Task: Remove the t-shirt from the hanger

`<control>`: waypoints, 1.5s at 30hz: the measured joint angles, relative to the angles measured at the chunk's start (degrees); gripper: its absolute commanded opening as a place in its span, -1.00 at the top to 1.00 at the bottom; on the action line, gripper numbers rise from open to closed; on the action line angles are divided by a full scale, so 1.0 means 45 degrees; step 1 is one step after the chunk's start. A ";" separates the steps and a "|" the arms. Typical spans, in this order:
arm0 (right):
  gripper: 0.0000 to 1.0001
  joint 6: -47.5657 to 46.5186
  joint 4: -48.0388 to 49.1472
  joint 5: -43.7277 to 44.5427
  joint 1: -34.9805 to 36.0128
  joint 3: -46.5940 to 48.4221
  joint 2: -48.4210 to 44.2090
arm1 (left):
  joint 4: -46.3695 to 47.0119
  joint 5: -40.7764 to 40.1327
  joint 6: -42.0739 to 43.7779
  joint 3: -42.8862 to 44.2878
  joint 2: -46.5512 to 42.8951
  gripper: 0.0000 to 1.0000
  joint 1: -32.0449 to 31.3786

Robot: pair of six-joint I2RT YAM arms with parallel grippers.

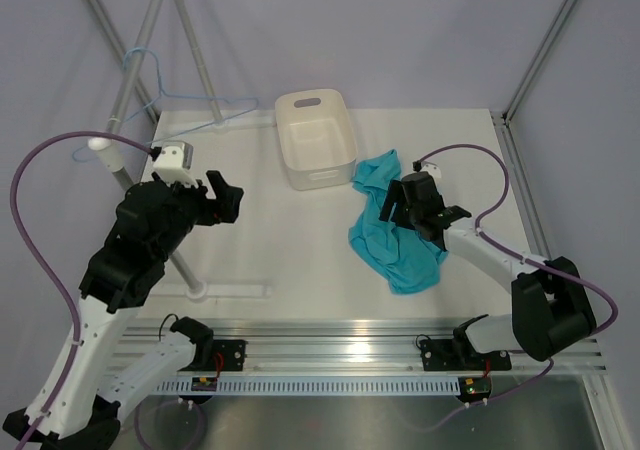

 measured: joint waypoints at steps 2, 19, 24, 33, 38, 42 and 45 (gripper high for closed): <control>-0.61 0.0000 0.0029 -0.0083 0.0000 -0.0019 -0.0053 | 0.0015 0.0282 0.0204 -0.0471 -0.0306 -0.57 -0.0039; -0.63 0.0000 0.0112 -0.0525 0.0000 -0.0291 -0.0364 | -0.0306 -0.1001 -0.0602 -0.2395 -0.1418 1.00 -0.1064; -0.66 0.0000 0.0136 -0.0835 0.0000 -0.0413 -0.0534 | -0.0500 -0.2676 -0.1588 -0.3779 -0.1744 1.00 -0.1166; -0.68 -0.0019 -0.0117 -0.1054 0.0000 -0.0656 -0.1632 | -0.1297 -0.6164 -0.3696 -0.4881 -0.1622 1.00 -0.1180; -0.69 -0.0087 -0.0136 -0.1059 0.0000 -0.0908 -0.2361 | -0.1914 -0.7893 -0.4342 -0.4877 -0.1020 1.00 -0.1180; -0.69 -0.0102 -0.0223 -0.1137 0.0000 -0.0957 -0.2526 | -0.2035 -0.8548 -0.4464 -0.4775 -0.0418 1.00 -0.0792; -0.69 -0.0155 -0.0345 -0.1141 0.0000 -0.0957 -0.2526 | -0.1953 -0.8578 -0.4318 -0.4634 0.0087 1.00 0.0194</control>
